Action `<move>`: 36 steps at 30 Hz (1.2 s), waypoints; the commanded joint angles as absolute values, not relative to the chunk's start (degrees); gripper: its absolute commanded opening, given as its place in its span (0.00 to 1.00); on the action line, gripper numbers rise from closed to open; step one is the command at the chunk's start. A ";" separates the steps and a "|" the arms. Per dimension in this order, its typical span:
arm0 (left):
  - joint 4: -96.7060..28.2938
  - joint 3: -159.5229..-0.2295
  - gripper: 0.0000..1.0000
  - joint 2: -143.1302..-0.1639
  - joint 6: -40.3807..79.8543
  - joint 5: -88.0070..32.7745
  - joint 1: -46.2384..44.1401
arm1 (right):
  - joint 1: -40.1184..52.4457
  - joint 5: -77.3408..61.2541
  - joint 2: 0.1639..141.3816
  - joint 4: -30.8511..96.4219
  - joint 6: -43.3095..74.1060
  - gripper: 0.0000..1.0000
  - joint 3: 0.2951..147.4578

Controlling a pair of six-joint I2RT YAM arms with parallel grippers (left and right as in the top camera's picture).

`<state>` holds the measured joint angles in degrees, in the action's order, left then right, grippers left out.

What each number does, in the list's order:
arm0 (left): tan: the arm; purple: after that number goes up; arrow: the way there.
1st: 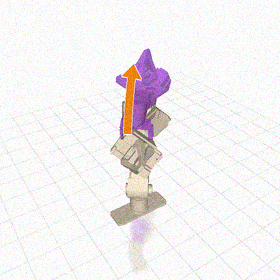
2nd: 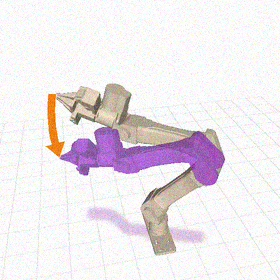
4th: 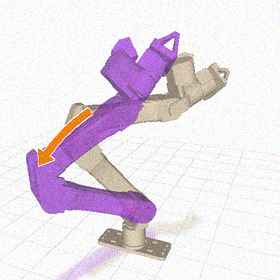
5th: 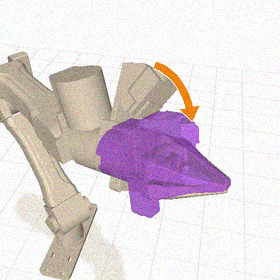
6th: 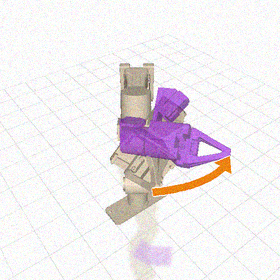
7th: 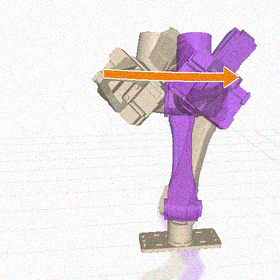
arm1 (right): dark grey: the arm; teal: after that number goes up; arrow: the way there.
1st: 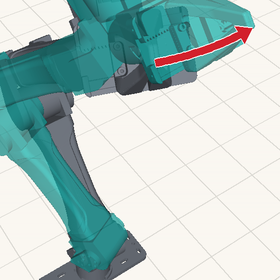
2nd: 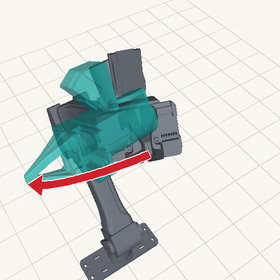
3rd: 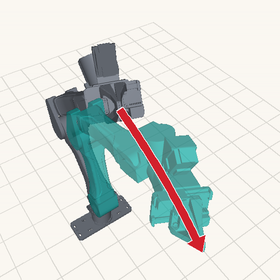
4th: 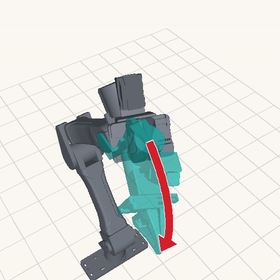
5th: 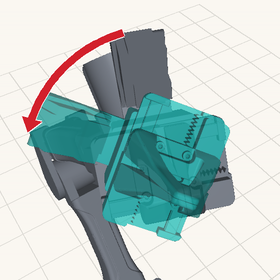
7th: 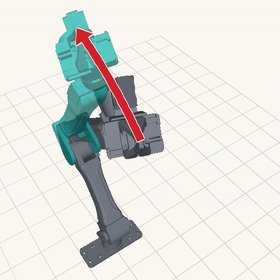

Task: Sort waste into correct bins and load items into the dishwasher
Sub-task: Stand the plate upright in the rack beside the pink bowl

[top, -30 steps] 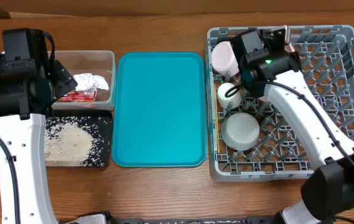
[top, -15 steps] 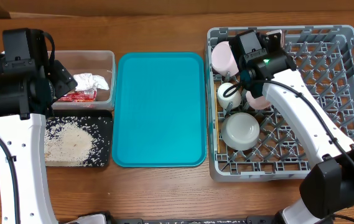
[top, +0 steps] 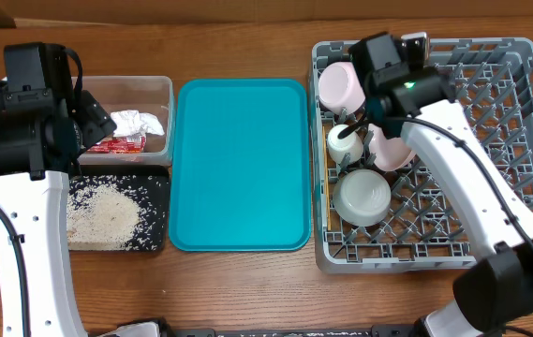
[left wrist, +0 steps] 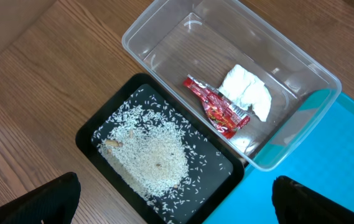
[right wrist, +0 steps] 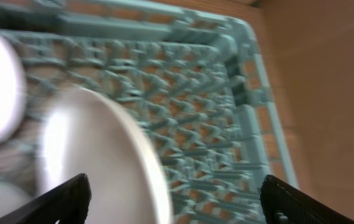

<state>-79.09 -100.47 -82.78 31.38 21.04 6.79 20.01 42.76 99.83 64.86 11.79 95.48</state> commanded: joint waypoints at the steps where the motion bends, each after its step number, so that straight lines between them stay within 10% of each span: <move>1: -79.07 -101.36 1.00 -82.83 30.87 20.95 6.72 | 20.23 21.56 94.41 63.53 11.99 0.89 99.50; 8: -79.07 -101.36 1.00 -82.83 30.85 20.93 6.72 | 20.23 -3.49 93.38 60.75 12.01 1.00 99.57; 36: -79.07 -101.38 1.00 -82.83 30.85 20.95 6.72 | 20.16 -3.99 93.38 60.75 12.01 1.00 99.37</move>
